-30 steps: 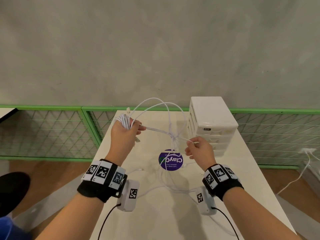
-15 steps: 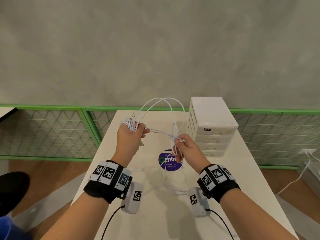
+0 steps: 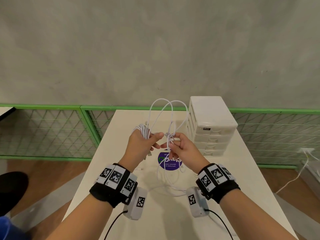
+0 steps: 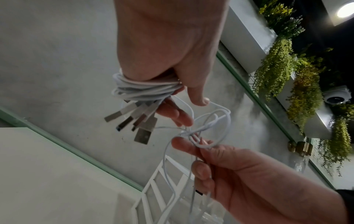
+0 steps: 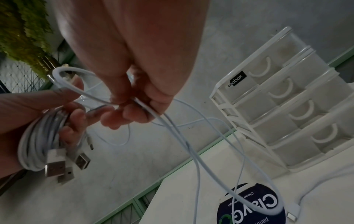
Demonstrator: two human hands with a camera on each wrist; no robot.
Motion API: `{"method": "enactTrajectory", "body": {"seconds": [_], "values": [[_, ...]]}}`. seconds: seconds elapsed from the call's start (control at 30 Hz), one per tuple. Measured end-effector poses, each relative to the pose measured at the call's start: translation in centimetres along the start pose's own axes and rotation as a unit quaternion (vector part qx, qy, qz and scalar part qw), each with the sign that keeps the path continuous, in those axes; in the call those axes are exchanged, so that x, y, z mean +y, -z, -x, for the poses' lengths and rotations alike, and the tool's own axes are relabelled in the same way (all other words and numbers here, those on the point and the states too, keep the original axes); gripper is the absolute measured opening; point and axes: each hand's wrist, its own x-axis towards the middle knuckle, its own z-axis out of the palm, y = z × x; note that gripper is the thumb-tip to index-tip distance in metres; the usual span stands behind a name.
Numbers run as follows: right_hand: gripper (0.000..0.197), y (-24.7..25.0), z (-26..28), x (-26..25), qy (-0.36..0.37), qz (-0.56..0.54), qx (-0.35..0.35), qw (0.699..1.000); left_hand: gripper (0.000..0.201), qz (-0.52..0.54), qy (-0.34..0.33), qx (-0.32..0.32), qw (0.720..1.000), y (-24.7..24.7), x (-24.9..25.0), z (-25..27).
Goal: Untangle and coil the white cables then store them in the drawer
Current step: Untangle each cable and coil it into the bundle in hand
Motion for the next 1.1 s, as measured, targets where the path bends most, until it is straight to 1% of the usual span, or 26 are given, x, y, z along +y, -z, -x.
{"method": "enactTrajectory", "body": {"seconds": [0.13,0.23,0.33,0.43,0.53,0.6,0.7,0.77,0.8,0.87,0.93,1.0,1.07,1.1], "values": [[0.017,-0.3,0.0,0.0,-0.004,0.006,-0.007,1.0,0.025,-0.016,-0.006,-0.012,1.0,-0.6,0.1,0.4],[0.014,-0.4,0.0,-0.2,-0.016,0.004,0.023,1.0,0.028,0.003,0.02,-0.021,1.0,-0.5,0.1,0.5],[0.013,-0.2,0.0,-0.5,-0.024,-0.011,0.049,0.998,0.034,0.006,0.021,-0.041,0.999,-0.3,0.1,0.7],[0.015,-0.4,0.0,-0.7,-0.022,-0.023,0.06,0.998,0.027,-0.01,0.028,-0.04,0.999,-0.4,0.0,0.7],[0.012,-0.5,0.0,-0.7,-0.019,-0.038,0.065,0.997,0.022,-0.013,0.035,-0.041,0.998,-0.4,-0.3,0.5],[0.011,-0.4,0.0,-0.6,-0.014,-0.035,0.056,0.998,0.021,-0.013,0.036,-0.033,0.999,-0.3,-0.5,0.4],[0.014,-0.2,0.2,-0.3,-0.003,-0.02,0.011,1.0,0.021,-0.025,0.037,-0.011,0.999,-0.1,-0.7,0.0],[0.017,0.0,0.4,-0.1,0.001,0.029,-0.011,1.0,0.019,-0.048,0.026,-0.006,0.998,0.0,-0.6,-0.1],[0.017,0.0,0.4,-0.1,0.002,0.052,-0.01,0.999,0.019,-0.062,0.015,-0.006,0.998,0.0,-0.6,-0.1],[0.018,0.4,0.6,-0.2,-0.008,0.069,0.023,0.997,0.02,-0.087,-0.009,-0.012,0.996,0.1,-0.5,0.0],[0.021,1.0,0.7,-0.4,-0.018,0.041,0.067,0.997,0.02,-0.104,-0.023,-0.017,0.994,0.1,-0.6,0.1],[0.023,1.8,0.5,-0.6,-0.008,0.023,0.117,0.993,0.019,-0.114,-0.032,-0.03,0.993,0.2,-0.8,0.2],[0.024,2.5,0.1,-0.6,0.012,0.065,0.158,0.985,0.015,-0.125,-0.034,-0.066,0.989,0.3,-1.0,0.4],[0.023,2.8,-0.1,-0.7,0.023,0.103,0.164,0.981,0.014,-0.136,-0.035,-0.09,0.986,0.3,-1.0,0.6]]}}
